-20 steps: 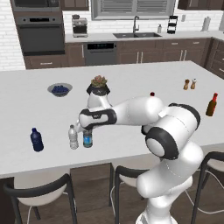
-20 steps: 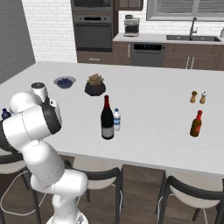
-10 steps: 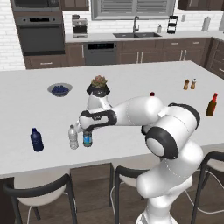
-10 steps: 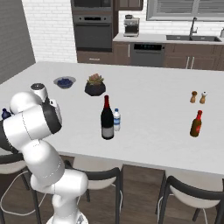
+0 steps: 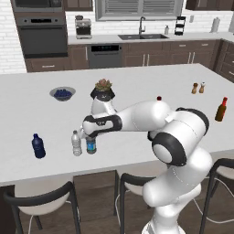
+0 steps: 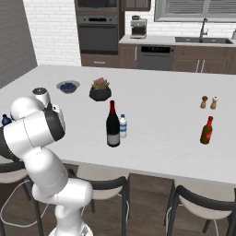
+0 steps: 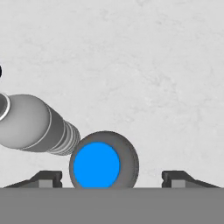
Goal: Move the plastic bottles in the middle to the plastics group, and the glass bottles in the middle to the glass group.
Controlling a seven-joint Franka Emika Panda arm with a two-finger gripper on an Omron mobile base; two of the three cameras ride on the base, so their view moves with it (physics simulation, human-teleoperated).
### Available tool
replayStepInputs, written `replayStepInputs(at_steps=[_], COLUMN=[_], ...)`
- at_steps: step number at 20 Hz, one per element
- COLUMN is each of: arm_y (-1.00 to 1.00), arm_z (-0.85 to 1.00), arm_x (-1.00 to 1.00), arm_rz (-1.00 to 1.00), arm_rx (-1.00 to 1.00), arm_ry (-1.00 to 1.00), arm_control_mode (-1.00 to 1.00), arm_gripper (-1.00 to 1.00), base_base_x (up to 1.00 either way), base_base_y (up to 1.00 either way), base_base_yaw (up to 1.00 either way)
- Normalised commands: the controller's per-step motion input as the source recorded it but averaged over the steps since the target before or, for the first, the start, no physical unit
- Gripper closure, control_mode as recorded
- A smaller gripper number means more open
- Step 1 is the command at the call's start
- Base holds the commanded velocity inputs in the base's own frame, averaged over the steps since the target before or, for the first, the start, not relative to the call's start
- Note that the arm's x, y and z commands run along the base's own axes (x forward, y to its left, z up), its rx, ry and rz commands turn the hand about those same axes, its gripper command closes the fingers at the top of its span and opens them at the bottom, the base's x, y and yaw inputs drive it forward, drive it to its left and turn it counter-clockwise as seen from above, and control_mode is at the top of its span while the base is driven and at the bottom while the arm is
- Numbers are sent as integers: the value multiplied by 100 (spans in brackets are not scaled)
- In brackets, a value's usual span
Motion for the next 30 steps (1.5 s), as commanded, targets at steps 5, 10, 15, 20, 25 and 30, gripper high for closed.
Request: replayStepInputs(at_steps=[5, 10, 15, 20, 25, 30], arm_y=[0, -5, -46, -76, -83, -76], arm_z=[1, 45, 61, 49, 30, 11], arm_x=[0, -17, -38, -43, -47, -56], arm_rz=[0, 0, -3, -17, -30, -33], arm_rx=[0, 0, 0, 0, 1, 0], arm_ry=[0, -3, 0, 0, 0, 0], arm_control_mode=[-100, -100, -100, -100, -100, -100], arm_gripper=[-100, -100, -100, -100, -100, -100], base_base_x=[0, 0, 0, 0, 0, 0], base_base_y=[0, 0, 0, 0, 0, 0], base_base_yaw=[0, 0, 0, 0, 0, 0])
